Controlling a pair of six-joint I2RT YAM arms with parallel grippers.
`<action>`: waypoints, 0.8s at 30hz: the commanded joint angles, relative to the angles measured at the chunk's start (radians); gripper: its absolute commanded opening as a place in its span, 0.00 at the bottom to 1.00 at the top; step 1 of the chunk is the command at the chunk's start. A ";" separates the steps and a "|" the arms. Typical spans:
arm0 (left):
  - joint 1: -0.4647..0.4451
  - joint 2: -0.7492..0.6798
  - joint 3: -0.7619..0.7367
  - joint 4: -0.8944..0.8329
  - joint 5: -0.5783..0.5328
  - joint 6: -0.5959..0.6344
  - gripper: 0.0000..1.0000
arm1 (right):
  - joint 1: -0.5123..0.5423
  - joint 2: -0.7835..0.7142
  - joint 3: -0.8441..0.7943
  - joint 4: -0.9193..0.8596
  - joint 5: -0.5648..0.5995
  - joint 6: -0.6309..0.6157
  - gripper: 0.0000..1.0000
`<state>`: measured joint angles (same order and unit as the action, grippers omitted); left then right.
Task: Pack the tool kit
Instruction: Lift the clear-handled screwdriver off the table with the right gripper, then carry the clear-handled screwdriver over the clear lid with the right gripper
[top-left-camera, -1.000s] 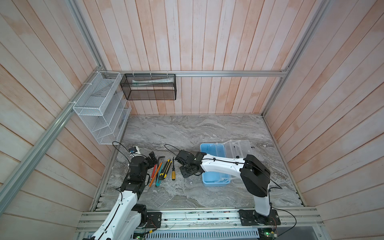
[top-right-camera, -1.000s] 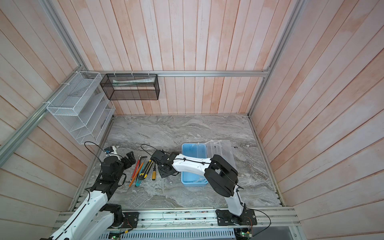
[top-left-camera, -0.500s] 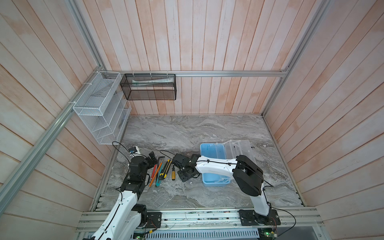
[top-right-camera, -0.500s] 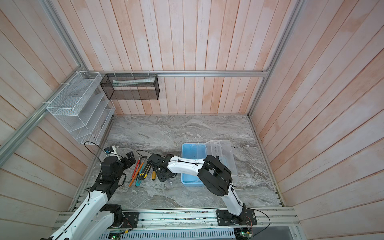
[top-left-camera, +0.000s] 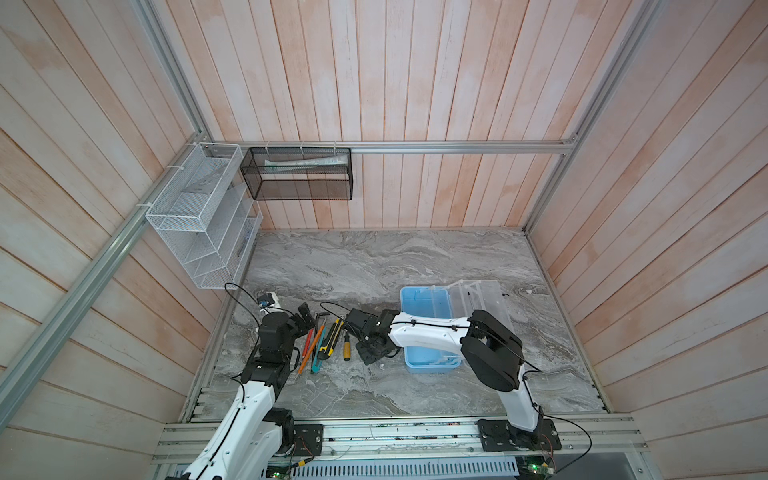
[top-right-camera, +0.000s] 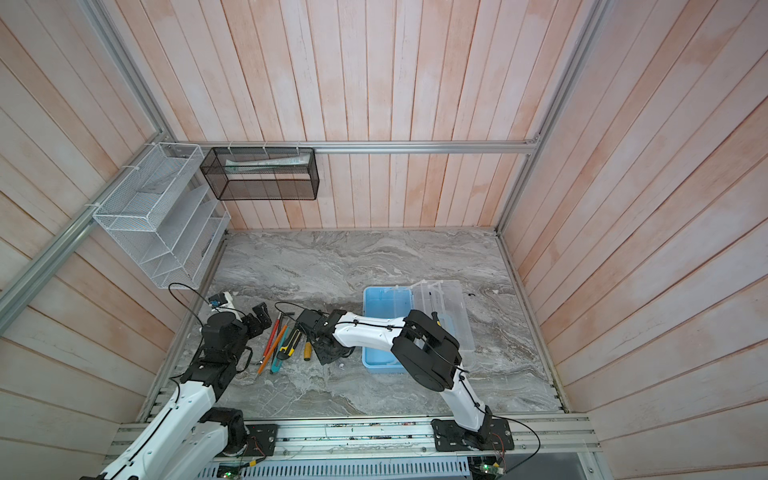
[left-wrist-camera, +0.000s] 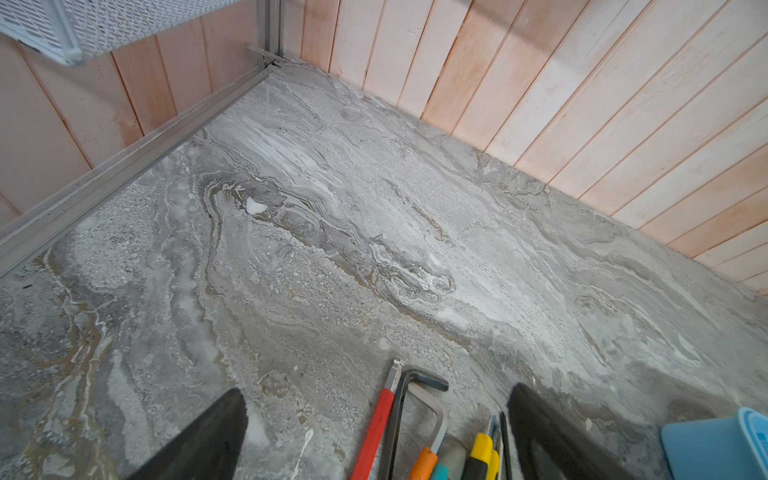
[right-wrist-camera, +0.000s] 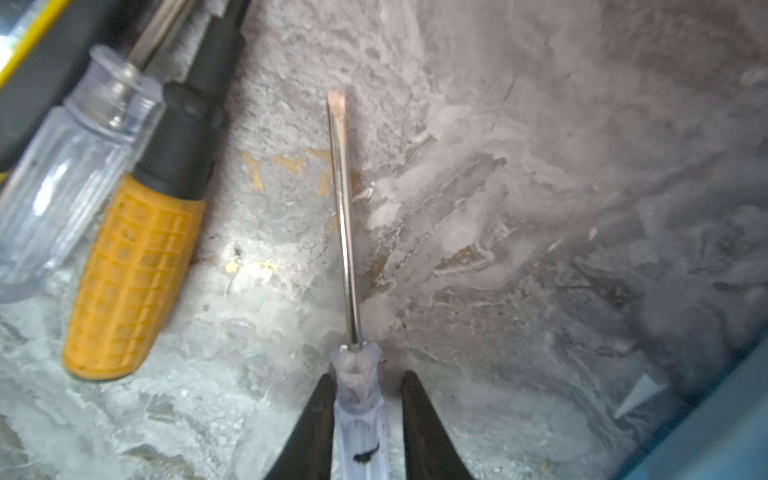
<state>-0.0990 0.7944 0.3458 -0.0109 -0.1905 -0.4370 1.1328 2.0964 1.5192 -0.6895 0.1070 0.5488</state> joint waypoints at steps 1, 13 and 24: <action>0.005 -0.010 -0.014 0.007 0.007 0.007 1.00 | 0.005 0.034 -0.008 -0.029 0.019 0.014 0.23; 0.005 -0.010 -0.014 0.007 0.007 0.007 1.00 | -0.022 -0.050 0.018 -0.037 0.044 -0.012 0.00; 0.006 -0.010 -0.014 0.007 0.008 0.006 1.00 | -0.119 -0.253 -0.015 -0.052 0.055 -0.093 0.00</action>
<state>-0.0990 0.7944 0.3458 -0.0109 -0.1902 -0.4370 1.0393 1.8996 1.5223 -0.7055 0.1352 0.4900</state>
